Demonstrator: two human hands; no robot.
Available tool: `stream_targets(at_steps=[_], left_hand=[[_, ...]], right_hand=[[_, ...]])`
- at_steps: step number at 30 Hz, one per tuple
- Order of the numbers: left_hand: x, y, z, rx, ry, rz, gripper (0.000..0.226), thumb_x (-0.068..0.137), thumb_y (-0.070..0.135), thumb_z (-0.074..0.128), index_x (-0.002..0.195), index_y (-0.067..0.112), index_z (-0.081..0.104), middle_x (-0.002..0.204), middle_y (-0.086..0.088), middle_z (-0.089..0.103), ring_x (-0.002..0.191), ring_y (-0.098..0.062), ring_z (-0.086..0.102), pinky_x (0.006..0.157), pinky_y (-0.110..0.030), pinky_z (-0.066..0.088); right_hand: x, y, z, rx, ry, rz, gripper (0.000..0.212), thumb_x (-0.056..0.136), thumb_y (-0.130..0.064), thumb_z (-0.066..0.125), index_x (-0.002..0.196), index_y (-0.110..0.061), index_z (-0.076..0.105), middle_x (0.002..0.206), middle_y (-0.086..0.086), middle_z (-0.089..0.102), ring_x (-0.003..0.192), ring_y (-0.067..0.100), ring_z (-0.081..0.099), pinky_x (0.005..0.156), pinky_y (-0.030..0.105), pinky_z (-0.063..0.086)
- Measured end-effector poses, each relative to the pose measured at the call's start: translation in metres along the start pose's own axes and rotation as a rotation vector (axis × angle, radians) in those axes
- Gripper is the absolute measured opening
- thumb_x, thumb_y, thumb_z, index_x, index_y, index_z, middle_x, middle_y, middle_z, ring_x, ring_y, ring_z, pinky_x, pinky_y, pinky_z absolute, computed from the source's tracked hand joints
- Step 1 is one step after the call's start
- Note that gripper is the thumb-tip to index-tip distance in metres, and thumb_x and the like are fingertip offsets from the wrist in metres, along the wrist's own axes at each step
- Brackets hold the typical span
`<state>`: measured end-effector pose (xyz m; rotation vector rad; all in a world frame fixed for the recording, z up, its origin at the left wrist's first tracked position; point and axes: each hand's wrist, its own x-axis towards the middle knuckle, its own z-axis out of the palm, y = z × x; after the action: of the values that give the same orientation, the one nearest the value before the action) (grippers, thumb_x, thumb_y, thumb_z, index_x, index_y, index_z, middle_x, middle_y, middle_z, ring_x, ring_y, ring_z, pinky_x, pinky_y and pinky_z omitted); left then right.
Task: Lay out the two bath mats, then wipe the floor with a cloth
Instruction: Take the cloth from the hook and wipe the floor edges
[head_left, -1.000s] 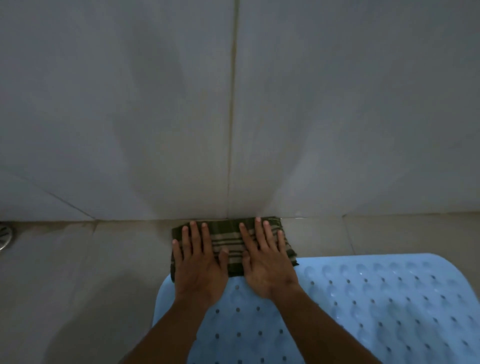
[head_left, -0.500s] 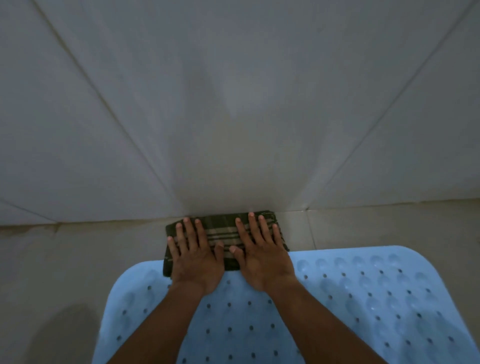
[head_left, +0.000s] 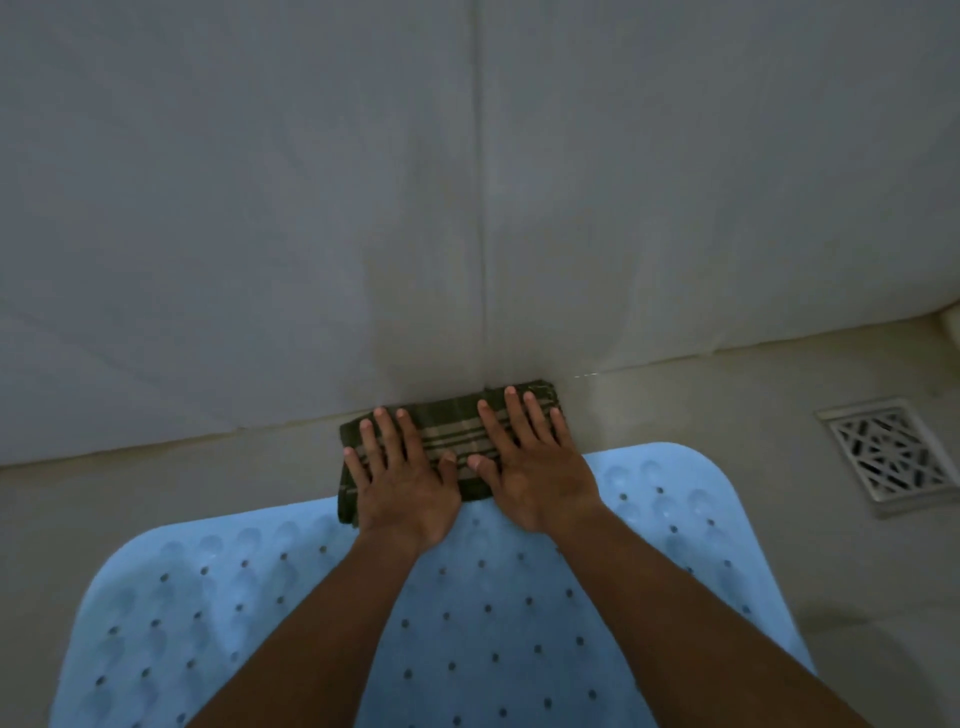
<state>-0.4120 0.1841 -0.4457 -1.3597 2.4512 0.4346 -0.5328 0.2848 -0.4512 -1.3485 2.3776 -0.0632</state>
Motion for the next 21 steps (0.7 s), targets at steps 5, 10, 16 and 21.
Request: stream_targets(at_steps=[5,10,16,21], left_hand=[[-0.007,0.061,0.013,-0.01,-0.009,-0.021,0.079,0.101,0.054,0.018,0.157,0.008,-0.016,0.164,-0.014,-0.023,0.151,-0.031,-0.023,0.121,-0.053,-0.013],[-0.006,0.085,0.018,-0.007,-0.025,-0.067,0.079,0.102,0.051,0.02,0.157,0.009,-0.016,0.164,-0.014,-0.022,0.151,-0.031,-0.023,0.121,-0.054,-0.014],[-0.008,0.086,0.01,-0.017,-0.06,-0.084,0.079,0.102,0.052,0.023,0.157,0.012,-0.016,0.164,-0.011,-0.025,0.151,-0.029,-0.024,0.121,-0.053,-0.015],[-0.009,0.081,0.01,-0.043,-0.055,-0.054,0.076,0.103,0.053,0.019,0.157,0.014,-0.017,0.164,-0.01,-0.025,0.151,-0.027,-0.024,0.12,-0.05,-0.016]], right_hand=[[-0.01,0.057,-0.012,-0.012,-0.022,-0.001,0.087,0.074,-0.067,-0.018,0.155,-0.035,-0.013,0.164,0.004,-0.019,0.151,0.021,-0.02,0.121,0.045,-0.012],[-0.014,0.082,-0.02,-0.03,-0.048,-0.022,0.065,0.102,-0.057,0.012,0.156,-0.032,-0.012,0.164,0.005,-0.021,0.15,0.022,-0.021,0.121,0.046,-0.012],[-0.015,0.08,-0.019,-0.017,-0.032,-0.044,0.064,0.103,-0.051,0.016,0.157,-0.027,-0.01,0.164,0.008,-0.018,0.151,0.025,-0.018,0.12,0.051,-0.009],[-0.016,0.074,-0.02,-0.011,0.001,-0.002,0.063,0.102,-0.054,0.011,0.158,-0.03,-0.006,0.165,0.008,-0.015,0.152,0.026,-0.015,0.12,0.05,-0.012]])
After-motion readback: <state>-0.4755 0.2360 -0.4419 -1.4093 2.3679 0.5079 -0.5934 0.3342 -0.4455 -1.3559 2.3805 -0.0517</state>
